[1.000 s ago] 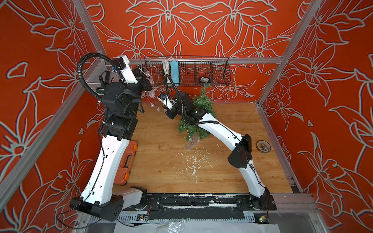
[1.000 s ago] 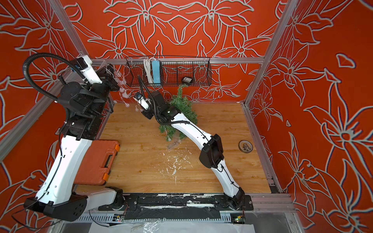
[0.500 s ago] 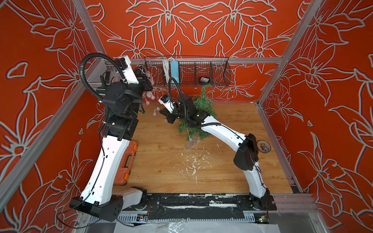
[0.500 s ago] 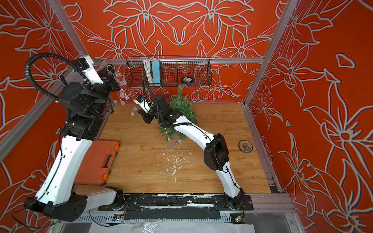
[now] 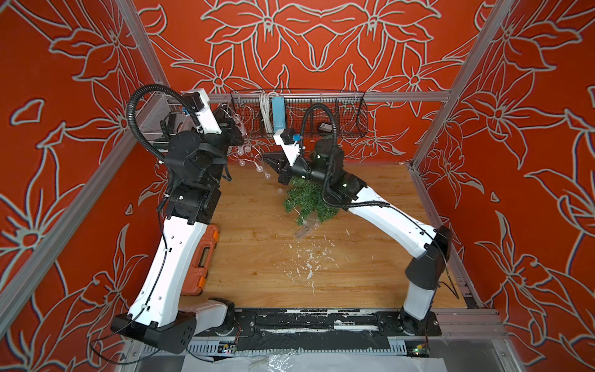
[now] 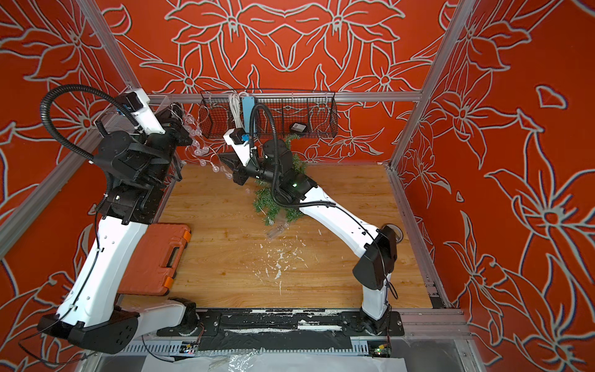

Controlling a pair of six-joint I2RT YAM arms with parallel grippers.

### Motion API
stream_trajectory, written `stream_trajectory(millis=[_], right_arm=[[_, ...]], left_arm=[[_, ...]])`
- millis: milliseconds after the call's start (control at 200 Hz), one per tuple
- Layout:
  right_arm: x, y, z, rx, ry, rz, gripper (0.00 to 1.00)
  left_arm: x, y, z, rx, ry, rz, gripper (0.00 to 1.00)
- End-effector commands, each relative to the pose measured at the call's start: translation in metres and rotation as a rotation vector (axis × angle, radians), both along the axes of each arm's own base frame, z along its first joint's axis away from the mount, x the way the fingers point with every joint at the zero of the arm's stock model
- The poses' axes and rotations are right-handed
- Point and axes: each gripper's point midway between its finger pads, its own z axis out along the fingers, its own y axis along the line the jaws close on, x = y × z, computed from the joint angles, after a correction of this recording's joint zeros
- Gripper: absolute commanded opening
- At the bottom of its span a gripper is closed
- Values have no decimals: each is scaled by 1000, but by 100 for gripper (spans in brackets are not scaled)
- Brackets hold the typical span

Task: Remove string lights from the small christmas tree
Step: Remove the light string from the Christmas tree.

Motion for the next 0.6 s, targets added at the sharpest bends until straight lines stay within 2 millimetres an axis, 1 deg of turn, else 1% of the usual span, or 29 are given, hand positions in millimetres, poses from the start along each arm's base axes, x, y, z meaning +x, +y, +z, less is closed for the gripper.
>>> stream_trajectory(millis=[0, 100, 180, 235, 285, 410, 470, 525, 595], right_arm=[[-17, -15, 23, 74, -13, 31, 0], [-36, -28, 30, 91, -12, 47, 0], [-52, -40, 27, 97, 7, 52, 0], [-64, -45, 14, 77, 28, 56, 0], [-80, -52, 6, 64, 38, 66, 0], [-115, -78, -13, 19, 33, 38, 0], [-124, -92, -18, 12, 36, 5, 0], [-133, -101, -22, -6, 24, -21, 0], [-135, -113, -27, -3, 47, -59, 0]], left_arm=[[-15, -2, 19, -15, -60, -28, 0], [-14, -6, 18, -19, -56, -50, 0], [-15, -11, 17, -19, -51, -83, 0], [-15, -15, 15, -22, -47, -108, 0], [-16, -19, 13, -22, -39, -135, 0], [-19, -32, 5, -27, -19, -220, 0], [-19, -40, -3, -37, -1, -264, 0], [-21, -46, -11, -49, 14, -299, 0], [-25, -58, -25, -65, 32, -350, 0]])
